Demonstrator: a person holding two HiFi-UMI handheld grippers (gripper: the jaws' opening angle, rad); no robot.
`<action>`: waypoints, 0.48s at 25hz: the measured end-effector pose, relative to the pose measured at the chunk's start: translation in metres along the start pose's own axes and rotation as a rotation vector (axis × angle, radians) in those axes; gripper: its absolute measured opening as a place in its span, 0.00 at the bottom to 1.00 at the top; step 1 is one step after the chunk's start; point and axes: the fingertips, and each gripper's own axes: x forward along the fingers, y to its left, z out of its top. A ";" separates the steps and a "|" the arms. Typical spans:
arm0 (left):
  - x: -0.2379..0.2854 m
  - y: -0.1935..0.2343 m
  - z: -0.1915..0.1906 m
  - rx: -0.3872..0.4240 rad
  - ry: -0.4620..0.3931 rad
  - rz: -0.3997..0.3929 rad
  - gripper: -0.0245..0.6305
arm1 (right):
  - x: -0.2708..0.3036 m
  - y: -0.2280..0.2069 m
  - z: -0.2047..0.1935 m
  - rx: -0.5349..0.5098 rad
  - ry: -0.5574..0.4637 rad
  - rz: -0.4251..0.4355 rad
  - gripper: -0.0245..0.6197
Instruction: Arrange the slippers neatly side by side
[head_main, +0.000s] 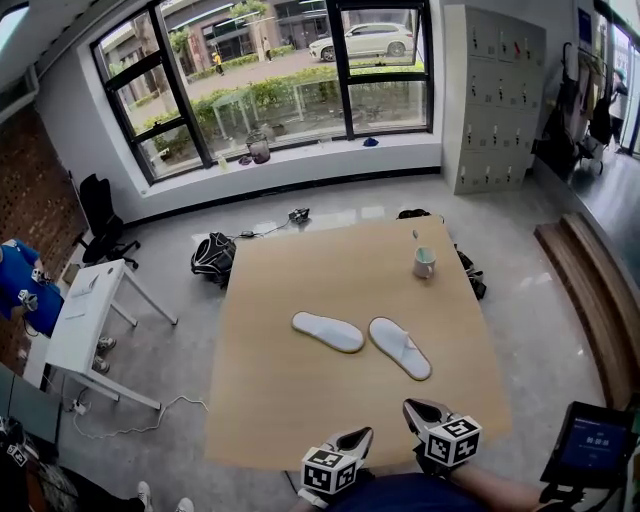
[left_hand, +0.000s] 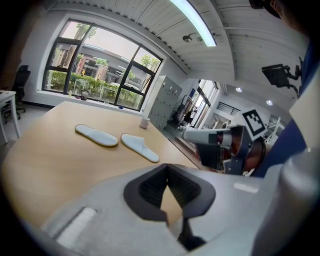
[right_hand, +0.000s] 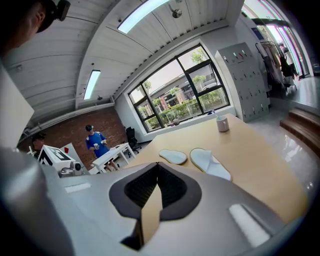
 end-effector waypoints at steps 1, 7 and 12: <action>0.000 0.006 0.005 -0.003 0.001 -0.007 0.04 | 0.006 0.001 0.004 -0.001 0.003 -0.006 0.05; 0.002 0.040 0.018 -0.028 0.006 -0.049 0.04 | 0.037 0.007 0.011 -0.011 0.031 -0.044 0.05; 0.009 0.054 0.024 -0.015 0.028 -0.079 0.04 | 0.047 0.004 0.016 -0.005 0.053 -0.079 0.05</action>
